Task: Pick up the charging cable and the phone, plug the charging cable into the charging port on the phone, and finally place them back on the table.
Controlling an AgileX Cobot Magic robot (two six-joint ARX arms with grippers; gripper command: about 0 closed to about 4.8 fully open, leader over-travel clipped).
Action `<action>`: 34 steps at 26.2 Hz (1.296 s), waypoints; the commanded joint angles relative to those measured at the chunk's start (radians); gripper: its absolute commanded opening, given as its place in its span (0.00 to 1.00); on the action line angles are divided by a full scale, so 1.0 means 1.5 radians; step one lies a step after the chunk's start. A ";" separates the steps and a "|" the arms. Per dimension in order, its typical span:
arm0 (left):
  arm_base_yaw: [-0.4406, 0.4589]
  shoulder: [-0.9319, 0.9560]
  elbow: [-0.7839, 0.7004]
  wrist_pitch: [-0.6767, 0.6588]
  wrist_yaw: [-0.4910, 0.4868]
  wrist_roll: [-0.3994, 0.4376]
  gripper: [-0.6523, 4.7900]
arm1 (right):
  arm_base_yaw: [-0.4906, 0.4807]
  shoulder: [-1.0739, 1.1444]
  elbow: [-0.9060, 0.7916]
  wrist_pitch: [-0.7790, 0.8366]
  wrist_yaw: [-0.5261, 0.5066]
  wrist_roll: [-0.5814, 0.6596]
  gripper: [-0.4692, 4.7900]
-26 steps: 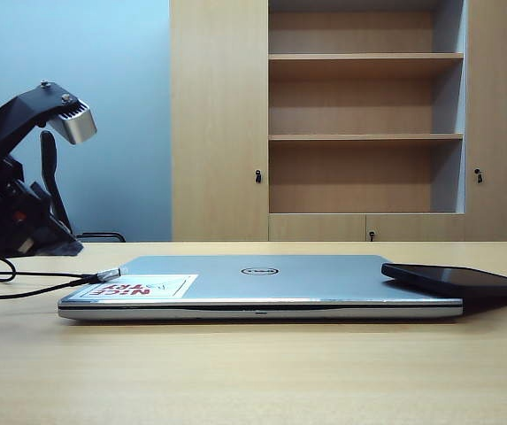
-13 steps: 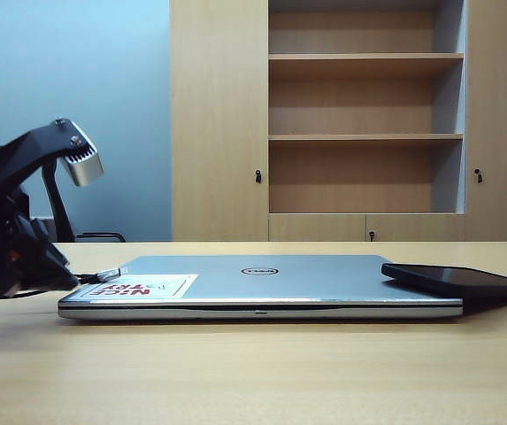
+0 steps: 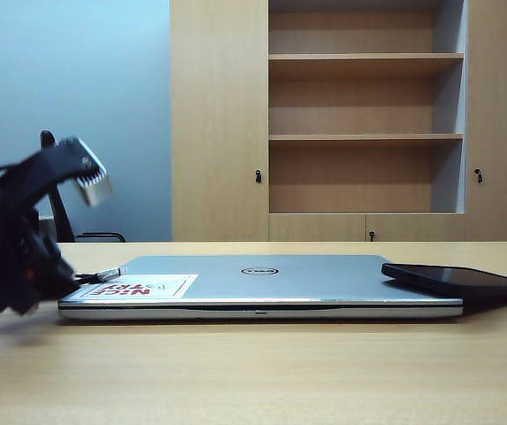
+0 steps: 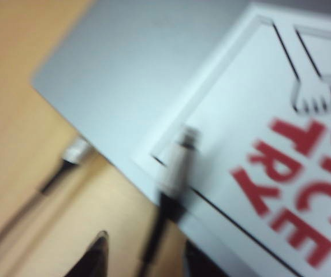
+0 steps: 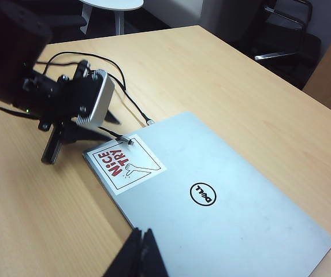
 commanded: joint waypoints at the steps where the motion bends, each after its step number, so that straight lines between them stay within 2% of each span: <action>1: -0.002 0.012 0.000 0.008 0.011 0.001 0.42 | 0.001 -0.003 0.002 0.012 -0.001 -0.001 0.08; 16: -0.002 0.073 0.001 0.087 0.012 0.000 0.41 | 0.001 -0.003 0.002 0.012 -0.001 -0.001 0.08; 17: -0.002 0.074 0.001 0.089 0.012 0.000 0.38 | 0.001 -0.003 0.002 0.012 -0.001 -0.001 0.08; 19: -0.002 0.074 0.001 0.098 0.012 0.000 0.16 | 0.001 -0.003 0.002 0.012 0.000 -0.001 0.08; 20: -0.002 0.074 0.001 0.104 0.012 -0.001 0.11 | 0.001 -0.003 0.002 0.012 0.000 -0.001 0.08; 25: -0.003 0.054 0.001 0.121 0.011 -0.019 0.11 | 0.001 -0.002 0.002 0.018 0.002 0.003 0.08; 27: -0.003 0.017 0.001 0.120 0.011 -0.068 0.11 | 0.000 -0.002 0.002 0.031 0.002 0.007 0.08; 30: -0.004 -0.067 0.001 0.104 0.011 -0.220 0.11 | 0.000 -0.002 0.002 0.047 0.026 0.009 0.08; 32: -0.004 -0.096 0.001 0.092 0.011 -0.289 0.11 | 0.000 -0.002 0.002 0.052 0.036 0.012 0.08; 34: -0.004 -0.130 0.001 0.072 0.011 -0.379 0.11 | -0.001 -0.003 0.002 0.059 0.040 0.023 0.08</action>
